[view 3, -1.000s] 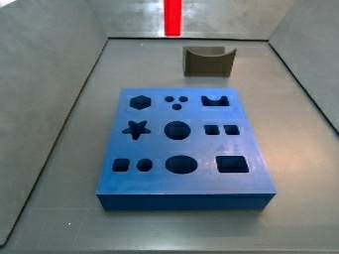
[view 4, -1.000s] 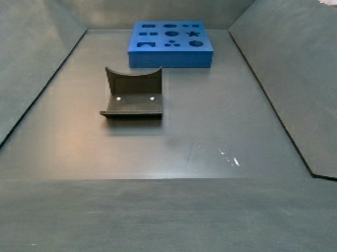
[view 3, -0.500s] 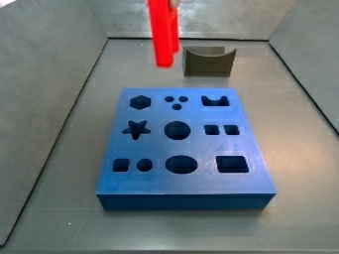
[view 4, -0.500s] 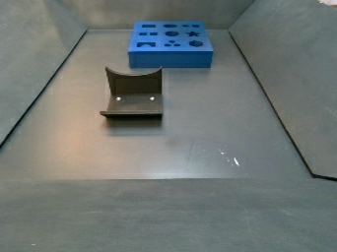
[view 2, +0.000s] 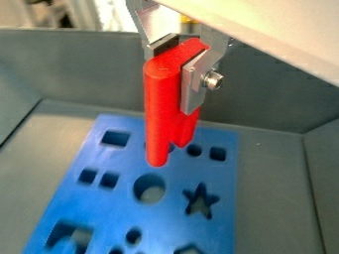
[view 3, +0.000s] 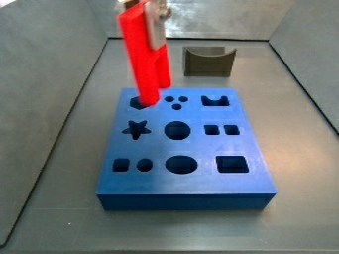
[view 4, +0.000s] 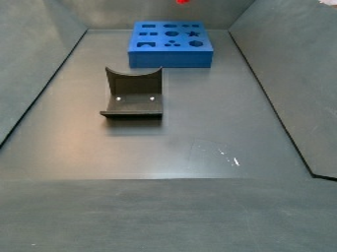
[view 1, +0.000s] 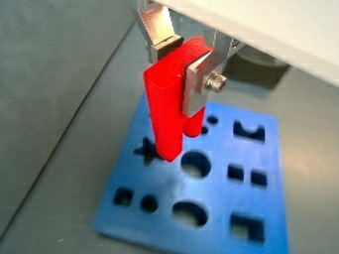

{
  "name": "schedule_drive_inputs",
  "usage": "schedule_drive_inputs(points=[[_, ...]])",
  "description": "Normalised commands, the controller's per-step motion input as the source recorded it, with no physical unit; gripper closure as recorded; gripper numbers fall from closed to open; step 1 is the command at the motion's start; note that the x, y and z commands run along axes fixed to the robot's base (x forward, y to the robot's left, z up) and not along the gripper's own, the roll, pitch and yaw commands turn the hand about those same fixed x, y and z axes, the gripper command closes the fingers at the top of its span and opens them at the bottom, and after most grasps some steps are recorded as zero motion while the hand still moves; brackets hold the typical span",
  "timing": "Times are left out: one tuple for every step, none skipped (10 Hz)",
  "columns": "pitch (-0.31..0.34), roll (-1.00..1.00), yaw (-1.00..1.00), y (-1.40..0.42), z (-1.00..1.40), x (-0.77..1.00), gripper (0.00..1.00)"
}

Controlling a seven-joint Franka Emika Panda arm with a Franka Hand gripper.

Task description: Insert the square-circle object.

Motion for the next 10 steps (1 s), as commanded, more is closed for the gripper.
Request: schedule_drive_inputs(points=[[0.119,0.19,-0.83,-0.30,-0.29,-0.12,1.00],[0.086,0.15,-0.91,-0.21,-0.39,-0.08,1.00],[0.086,0.15,-0.91,-0.21,-0.39,-0.08,1.00],[0.084,0.16,-0.91,-0.20,-0.39,-0.08,1.00],[0.097,0.14,-0.91,-0.10,-0.37,-0.09,1.00],[0.123,0.12,-0.89,0.00,-0.36,-0.09,1.00],[0.131,0.12,-0.89,0.00,-0.34,-0.09,1.00],[0.143,0.13,-0.87,0.00,-0.30,-0.11,1.00],[0.147,0.13,-0.87,0.00,-0.29,-0.11,1.00],[0.156,0.15,-0.85,0.00,-0.26,-0.12,1.00]])
